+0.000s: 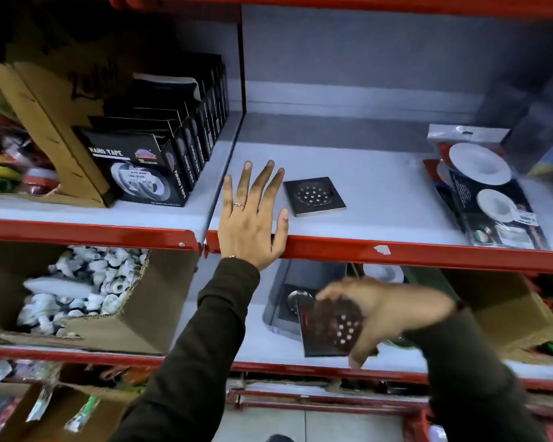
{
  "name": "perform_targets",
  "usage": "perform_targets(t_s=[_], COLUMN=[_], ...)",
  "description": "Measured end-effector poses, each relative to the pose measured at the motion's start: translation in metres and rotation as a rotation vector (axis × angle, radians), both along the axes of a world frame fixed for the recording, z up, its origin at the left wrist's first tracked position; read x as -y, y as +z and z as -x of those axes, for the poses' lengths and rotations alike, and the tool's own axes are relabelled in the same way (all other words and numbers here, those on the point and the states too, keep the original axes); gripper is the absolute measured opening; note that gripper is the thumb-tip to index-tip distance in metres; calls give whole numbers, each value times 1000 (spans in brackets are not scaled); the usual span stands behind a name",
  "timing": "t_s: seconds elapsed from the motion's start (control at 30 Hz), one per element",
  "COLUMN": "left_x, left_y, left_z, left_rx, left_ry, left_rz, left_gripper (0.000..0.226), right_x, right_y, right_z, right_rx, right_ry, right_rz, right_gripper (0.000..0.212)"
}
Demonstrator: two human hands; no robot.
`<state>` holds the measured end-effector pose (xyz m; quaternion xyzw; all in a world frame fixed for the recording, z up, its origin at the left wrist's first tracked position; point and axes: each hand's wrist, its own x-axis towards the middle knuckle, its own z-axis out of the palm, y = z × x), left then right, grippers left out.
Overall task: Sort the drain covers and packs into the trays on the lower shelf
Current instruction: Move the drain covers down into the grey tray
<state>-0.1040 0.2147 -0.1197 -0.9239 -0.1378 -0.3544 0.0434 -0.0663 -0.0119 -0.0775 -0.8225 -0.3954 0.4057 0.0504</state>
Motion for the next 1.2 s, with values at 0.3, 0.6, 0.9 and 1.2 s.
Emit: perform_targets(t_s=[0.3, 0.6, 0.9, 1.2], left_x=[-1, -2, 2, 2], left_y=[-3, 0, 0, 3], left_z=[-2, 0, 2, 2], left_rx=[27, 30, -14, -56], left_ry=[8, 17, 22, 49], left_rz=[-33, -29, -5, 8], left_gripper=[63, 64, 67, 71], right_x=[-78, -65, -54, -111], right_y=[-176, -153, 19, 44], right_z=[-39, -5, -32, -133], right_rx=[325, 407, 551, 305], right_ry=[-241, -333, -227, -120], right_rz=[84, -336, -1073, -158], right_gripper=[96, 51, 42, 101])
